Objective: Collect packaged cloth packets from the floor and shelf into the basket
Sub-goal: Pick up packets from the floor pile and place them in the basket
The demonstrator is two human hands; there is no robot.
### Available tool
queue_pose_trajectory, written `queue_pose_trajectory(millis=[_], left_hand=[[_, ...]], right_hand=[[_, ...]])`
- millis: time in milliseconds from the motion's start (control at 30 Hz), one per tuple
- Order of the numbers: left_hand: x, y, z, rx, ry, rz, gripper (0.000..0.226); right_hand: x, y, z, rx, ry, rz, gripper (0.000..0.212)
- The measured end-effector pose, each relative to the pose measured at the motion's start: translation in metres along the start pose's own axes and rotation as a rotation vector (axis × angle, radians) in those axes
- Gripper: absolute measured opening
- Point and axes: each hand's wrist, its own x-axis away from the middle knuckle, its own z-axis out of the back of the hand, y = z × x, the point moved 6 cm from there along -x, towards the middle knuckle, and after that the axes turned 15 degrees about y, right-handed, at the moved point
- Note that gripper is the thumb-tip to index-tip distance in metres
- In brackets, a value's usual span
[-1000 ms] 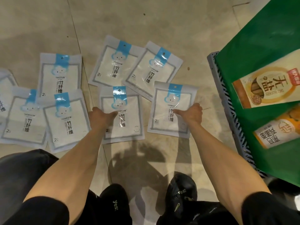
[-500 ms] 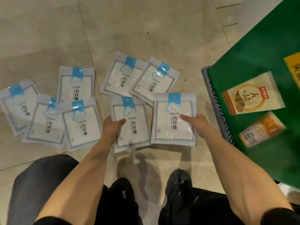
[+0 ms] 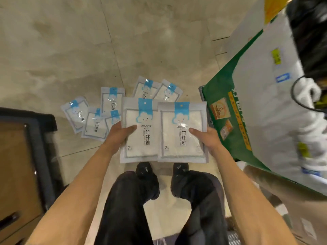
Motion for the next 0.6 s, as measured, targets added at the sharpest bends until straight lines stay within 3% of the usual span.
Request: queue_pose_trajectory(millis=[233, 433, 600], left_hand=[[0.138, 0.073, 0.031, 0.09, -0.081, -0.058, 0.025], [0.204, 0.108, 0.041, 0.179, -0.105, -0.113, 0.046], [0.241, 0.131, 0.036, 0.164, -0.156, -0.186, 0.018]], right_hand=[[0.119, -0.058, 0.082, -0.062, 0.017, 0.037, 0.031], [0.181, -0.097, 0.13, -0.123, 0.037, 0.147, 0.02], [0.221, -0.106, 0.164, -0.187, 0.106, 0.168, 0.025]])
